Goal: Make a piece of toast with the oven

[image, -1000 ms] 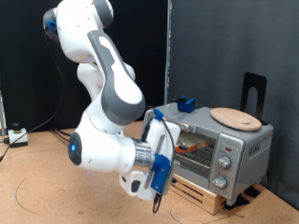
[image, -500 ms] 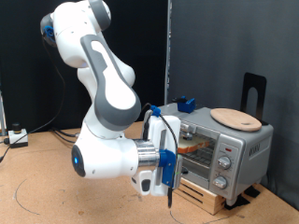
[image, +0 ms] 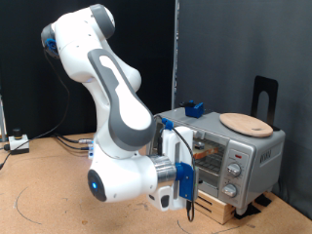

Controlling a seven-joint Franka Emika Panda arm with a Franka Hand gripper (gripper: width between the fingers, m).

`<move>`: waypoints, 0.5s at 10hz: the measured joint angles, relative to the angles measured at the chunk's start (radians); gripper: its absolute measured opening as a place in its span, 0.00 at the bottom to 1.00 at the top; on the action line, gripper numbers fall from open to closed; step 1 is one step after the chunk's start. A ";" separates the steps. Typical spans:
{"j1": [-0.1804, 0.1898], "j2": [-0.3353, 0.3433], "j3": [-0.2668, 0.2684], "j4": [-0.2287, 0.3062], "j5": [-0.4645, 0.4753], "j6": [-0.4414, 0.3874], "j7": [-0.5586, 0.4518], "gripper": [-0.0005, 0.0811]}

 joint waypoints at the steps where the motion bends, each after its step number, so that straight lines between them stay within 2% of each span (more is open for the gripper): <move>1: 0.017 0.016 -0.010 0.000 -0.008 0.027 0.001 0.99; 3: 0.041 0.055 -0.019 0.012 -0.014 0.047 0.002 0.99; 5: 0.055 0.099 -0.022 0.048 -0.030 0.045 0.004 0.99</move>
